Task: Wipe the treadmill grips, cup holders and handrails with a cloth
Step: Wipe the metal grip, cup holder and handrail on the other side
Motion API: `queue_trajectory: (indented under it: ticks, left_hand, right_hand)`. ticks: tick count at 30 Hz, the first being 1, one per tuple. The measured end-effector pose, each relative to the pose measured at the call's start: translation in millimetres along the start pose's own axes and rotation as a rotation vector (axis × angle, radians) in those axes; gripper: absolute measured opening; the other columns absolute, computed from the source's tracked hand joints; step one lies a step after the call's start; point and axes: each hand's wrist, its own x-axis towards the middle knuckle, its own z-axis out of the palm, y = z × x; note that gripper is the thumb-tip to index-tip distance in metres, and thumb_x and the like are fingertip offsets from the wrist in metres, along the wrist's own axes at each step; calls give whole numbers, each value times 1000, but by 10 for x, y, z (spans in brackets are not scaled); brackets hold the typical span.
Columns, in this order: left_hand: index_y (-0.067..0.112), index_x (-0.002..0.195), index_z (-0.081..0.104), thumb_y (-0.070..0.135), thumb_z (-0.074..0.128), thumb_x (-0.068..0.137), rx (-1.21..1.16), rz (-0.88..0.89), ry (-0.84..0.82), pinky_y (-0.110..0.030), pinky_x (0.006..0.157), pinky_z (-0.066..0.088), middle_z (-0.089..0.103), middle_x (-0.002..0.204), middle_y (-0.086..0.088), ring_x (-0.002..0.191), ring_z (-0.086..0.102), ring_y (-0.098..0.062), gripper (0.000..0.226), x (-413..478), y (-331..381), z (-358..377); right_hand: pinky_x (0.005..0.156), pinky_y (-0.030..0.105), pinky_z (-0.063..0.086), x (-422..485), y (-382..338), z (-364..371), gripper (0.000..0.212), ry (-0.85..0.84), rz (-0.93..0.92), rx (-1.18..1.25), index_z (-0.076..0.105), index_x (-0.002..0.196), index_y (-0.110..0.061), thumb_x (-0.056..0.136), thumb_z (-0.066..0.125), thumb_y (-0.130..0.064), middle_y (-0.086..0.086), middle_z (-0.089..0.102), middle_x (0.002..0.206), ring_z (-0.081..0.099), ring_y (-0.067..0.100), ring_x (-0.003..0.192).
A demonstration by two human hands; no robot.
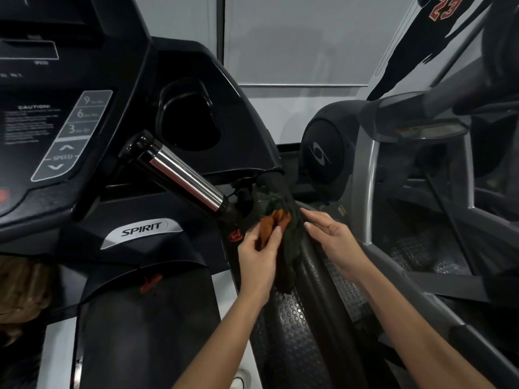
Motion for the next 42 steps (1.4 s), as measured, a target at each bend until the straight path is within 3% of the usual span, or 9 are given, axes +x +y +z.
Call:
queue_trajectory:
  ticks: [5,8,14,24,27,31,34,37,42]
  left_hand:
    - [19,141,39,24,56,92,395,231,-54,-27,113,24,28,150,5,137,29,-11,52,280,181,216]
    - [15,145,30,22,49,95,511,264,-26,-17,106,16,18,154,1,140,22,-15,53,461,263,305]
    - [15,144,32,26,44,97,360,147,89,-33,112,29,35,148,-4,134,36,-18,50,545,200,292]
    - [14,144,32,30,36,99,521,159,21,-30,106,33,42,144,-6,130,43,-22,47,417,182,225]
    - [13,132,46,32,36,99,477,150,12,-20,95,34,56,126,1,119,50,-17,39,244,89,159]
    - [21,107,55,39,35,98,113,-126,-89,-11,73,41,59,93,13,92,57,-6,28,180,56,69]
    - [17,119,55,37,38,98,-2,-222,-134,-12,78,43,61,99,9,97,58,-6,33,174,73,42]
    - [25,138,40,28,43,98,215,-22,-84,-21,98,33,48,125,3,120,47,-12,41,153,121,72]
    - [29,145,27,21,37,100,372,129,3,-20,100,27,36,145,-1,132,38,-17,47,320,263,264]
  right_hand:
    - [88,12,44,-30,-49,18,29,-14,-35,-28,63,111,-21,91,51,-4,-8,59,115,58,-1,107]
    - [85,7,43,-32,-48,20,29,2,-30,-38,59,113,-21,92,51,-3,-9,57,116,56,-10,101]
    - [96,17,43,-26,-40,17,35,14,7,-46,55,125,-15,91,54,-10,-10,57,121,54,5,111]
    - [101,27,43,-18,-27,19,34,18,31,0,58,124,-11,91,53,-8,-3,58,123,55,11,116]
    - [100,24,43,-24,-31,39,33,23,33,0,57,123,-15,92,51,-5,-7,58,121,55,9,116]
    - [102,27,41,-32,-33,44,31,31,49,33,59,119,-21,91,54,-10,-7,57,121,55,14,116]
    - [102,26,41,-45,-46,47,31,35,49,35,58,119,-21,91,54,-10,-6,57,123,55,14,117]
    - [100,25,41,-58,-63,66,30,45,27,20,59,120,-18,91,53,-9,-7,58,120,55,12,117]
    - [97,19,43,-73,-76,73,28,42,9,-17,61,117,-18,93,51,-8,-7,59,120,56,2,111]
